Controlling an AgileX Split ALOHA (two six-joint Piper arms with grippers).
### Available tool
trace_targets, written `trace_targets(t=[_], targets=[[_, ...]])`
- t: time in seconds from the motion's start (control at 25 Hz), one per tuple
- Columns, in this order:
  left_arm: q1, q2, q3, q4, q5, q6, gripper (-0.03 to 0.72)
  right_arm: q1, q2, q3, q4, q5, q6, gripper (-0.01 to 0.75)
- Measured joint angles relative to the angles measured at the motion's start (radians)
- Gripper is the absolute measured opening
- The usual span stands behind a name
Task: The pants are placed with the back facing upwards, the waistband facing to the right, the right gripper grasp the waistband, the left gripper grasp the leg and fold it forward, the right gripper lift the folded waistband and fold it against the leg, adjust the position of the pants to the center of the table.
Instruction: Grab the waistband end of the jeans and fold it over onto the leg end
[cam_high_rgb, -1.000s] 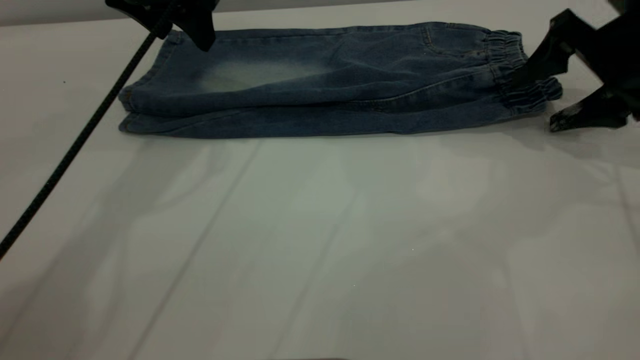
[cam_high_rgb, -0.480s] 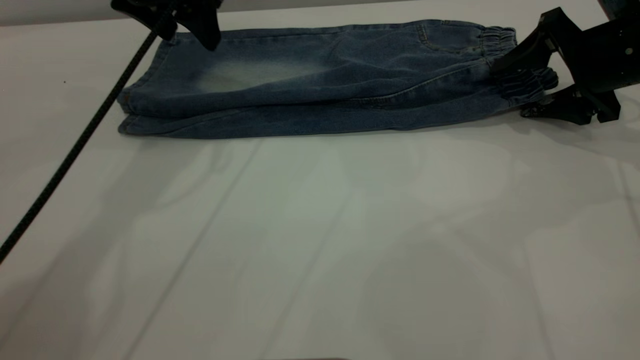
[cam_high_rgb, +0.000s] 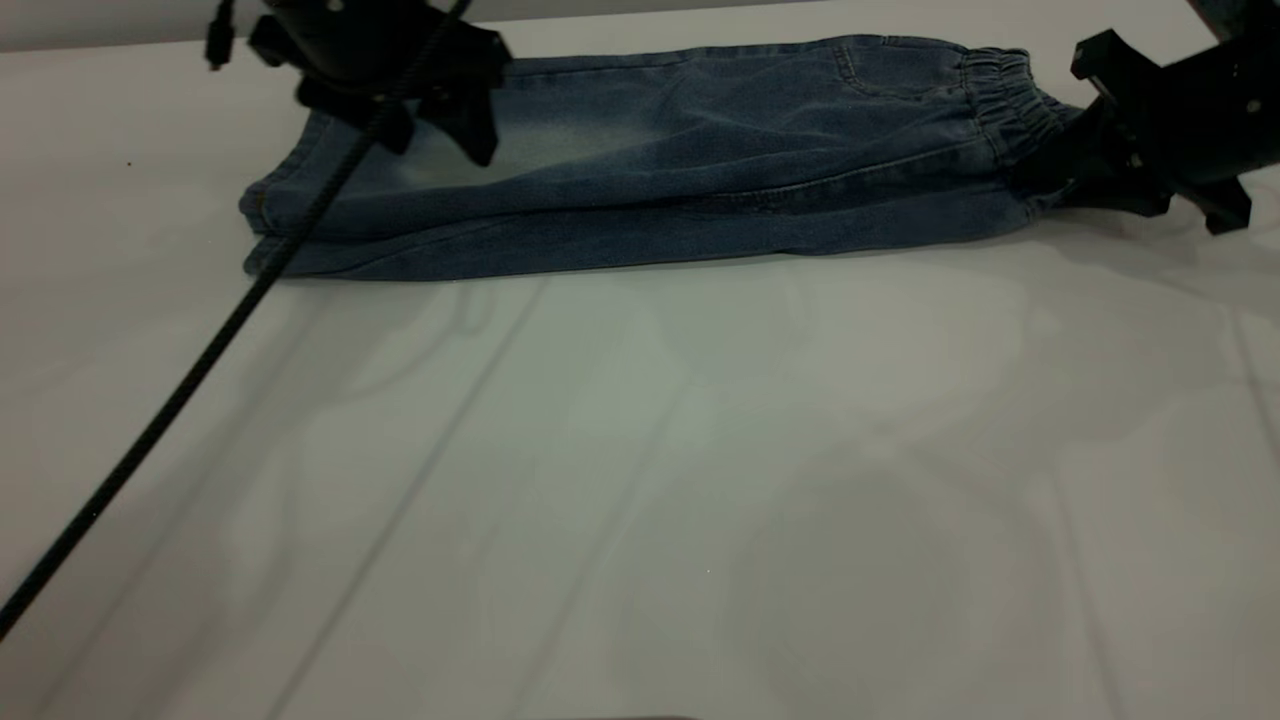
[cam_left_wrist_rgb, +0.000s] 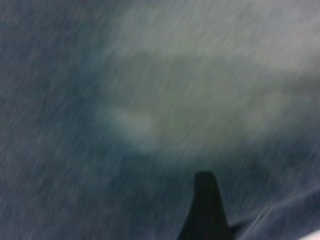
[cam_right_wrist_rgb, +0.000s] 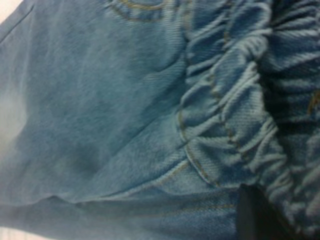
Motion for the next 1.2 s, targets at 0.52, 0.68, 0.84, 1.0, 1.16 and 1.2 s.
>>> trace_targets(t=[0.52,0.68,0.84,1.0,1.16,1.2], targets=[[-0.144,0.168,-0.033,-0.002,-0.305,-0.003,0.497,0.000,-0.259,-0.001,-0.217,0.044,0.096,0.074],[-0.188,0.191,-0.039,-0.003,-0.336,-0.008,0.497,0.000,-0.332,-0.001,-0.237,0.073,0.104,0.074],[-0.231,0.199,-0.079,-0.003,-0.288,-0.008,0.497,0.000,-0.396,-0.001,-0.247,0.110,0.105,0.074],[-0.234,0.184,-0.175,0.004,-0.064,-0.007,0.497,0.000,-0.419,-0.001,-0.250,0.166,0.106,0.074],[-0.187,0.129,-0.288,0.053,0.179,-0.007,0.497,0.003,-0.421,-0.001,-0.258,0.198,0.106,0.074],[-0.170,0.114,-0.309,0.072,0.216,-0.006,0.497,0.005,-0.422,-0.001,-0.259,0.198,0.105,0.073]])
